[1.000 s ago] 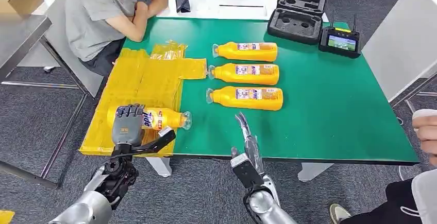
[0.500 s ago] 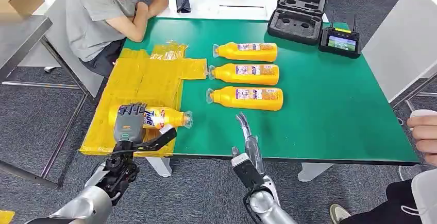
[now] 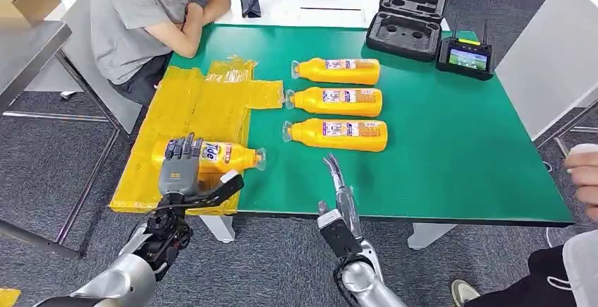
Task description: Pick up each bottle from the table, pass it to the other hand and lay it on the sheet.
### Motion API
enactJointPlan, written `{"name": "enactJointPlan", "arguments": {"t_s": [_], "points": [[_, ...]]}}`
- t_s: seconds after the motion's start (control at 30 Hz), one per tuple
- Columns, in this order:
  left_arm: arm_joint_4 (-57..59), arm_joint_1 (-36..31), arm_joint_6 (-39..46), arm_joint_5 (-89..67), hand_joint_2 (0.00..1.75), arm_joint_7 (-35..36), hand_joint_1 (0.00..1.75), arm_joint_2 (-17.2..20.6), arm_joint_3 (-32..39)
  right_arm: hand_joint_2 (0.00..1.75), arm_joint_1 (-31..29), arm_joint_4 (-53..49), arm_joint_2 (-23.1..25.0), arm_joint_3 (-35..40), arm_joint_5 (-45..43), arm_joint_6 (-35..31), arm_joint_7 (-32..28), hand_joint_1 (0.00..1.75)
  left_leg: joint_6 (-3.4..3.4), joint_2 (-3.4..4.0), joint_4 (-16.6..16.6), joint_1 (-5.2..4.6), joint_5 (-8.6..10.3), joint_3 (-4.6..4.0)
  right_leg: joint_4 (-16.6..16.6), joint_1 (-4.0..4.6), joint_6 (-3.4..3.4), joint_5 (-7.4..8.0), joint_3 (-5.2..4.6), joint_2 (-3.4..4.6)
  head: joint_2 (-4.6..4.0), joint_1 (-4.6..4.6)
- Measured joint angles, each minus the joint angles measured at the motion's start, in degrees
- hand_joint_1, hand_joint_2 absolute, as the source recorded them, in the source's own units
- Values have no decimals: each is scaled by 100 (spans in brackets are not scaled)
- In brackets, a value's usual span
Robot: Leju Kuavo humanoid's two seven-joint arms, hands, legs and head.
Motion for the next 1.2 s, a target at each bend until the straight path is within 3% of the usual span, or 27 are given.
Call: {"name": "enactJointPlan", "arguments": {"t_s": [0.5,0.67,0.73,1.2], "points": [[7,13,372,44,175,-276,0,-79,0,0,1,20,-17,-4,17,-55,0,0,0,-1,0,0,2,0,0,0,0,0,0,0,0,0],[-155,189,555,543,175,-1386,0,-291,0,0,38,20,-48,-37,20,-131,0,0,1,-1,1,-1,2,-6,-1,-2,0,0,-4,0,0,2],[-407,352,507,697,175,-1733,0,-419,-20,0,73,20,-68,-46,20,-136,0,0,1,1,1,-3,1,-8,-1,-3,0,0,-6,1,0,2],[-2464,1383,505,951,175,-1650,0,-533,-858,0,172,17,-109,-61,17,-120,0,0,1,2,0,0,-1,-16,-1,1,0,0,-15,1,0,0]]}}
